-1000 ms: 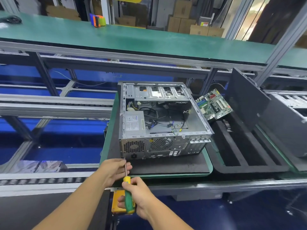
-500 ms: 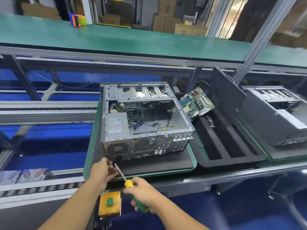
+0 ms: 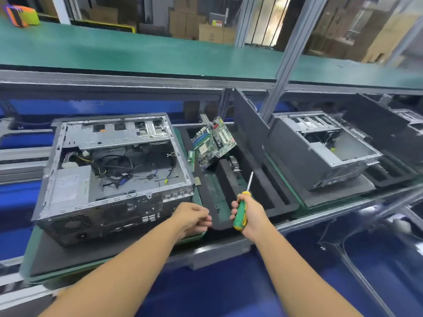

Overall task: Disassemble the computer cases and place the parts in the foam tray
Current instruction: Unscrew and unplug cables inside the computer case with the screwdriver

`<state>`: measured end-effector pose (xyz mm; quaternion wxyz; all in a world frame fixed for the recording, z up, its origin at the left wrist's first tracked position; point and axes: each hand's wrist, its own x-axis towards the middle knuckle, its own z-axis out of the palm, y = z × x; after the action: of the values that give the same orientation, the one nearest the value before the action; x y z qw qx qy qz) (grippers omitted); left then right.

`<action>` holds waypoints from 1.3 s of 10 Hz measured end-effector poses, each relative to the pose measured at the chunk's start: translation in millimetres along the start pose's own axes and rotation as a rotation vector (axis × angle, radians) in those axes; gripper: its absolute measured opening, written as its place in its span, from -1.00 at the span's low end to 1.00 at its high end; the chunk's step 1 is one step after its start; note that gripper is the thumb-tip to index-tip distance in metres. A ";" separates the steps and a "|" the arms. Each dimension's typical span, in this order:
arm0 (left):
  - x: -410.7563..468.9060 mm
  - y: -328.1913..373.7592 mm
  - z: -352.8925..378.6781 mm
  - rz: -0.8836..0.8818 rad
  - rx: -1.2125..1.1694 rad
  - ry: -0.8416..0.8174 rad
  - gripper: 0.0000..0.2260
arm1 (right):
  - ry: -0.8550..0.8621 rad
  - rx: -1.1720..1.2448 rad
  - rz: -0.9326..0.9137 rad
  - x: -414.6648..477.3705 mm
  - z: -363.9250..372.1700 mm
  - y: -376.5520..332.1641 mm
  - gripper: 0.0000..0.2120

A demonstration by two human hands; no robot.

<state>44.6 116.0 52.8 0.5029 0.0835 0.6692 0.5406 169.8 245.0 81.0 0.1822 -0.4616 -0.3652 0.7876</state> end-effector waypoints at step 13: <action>-99.9 30.3 -292.2 0.249 1.864 0.194 -0.10 | -0.528 -0.290 0.019 -96.6 162.2 130.1 -0.78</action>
<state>-143.5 -124.3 109.1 0.1143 0.4772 0.8569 -0.1576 85.8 32.0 91.4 0.0058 -0.2653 -0.5043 0.8218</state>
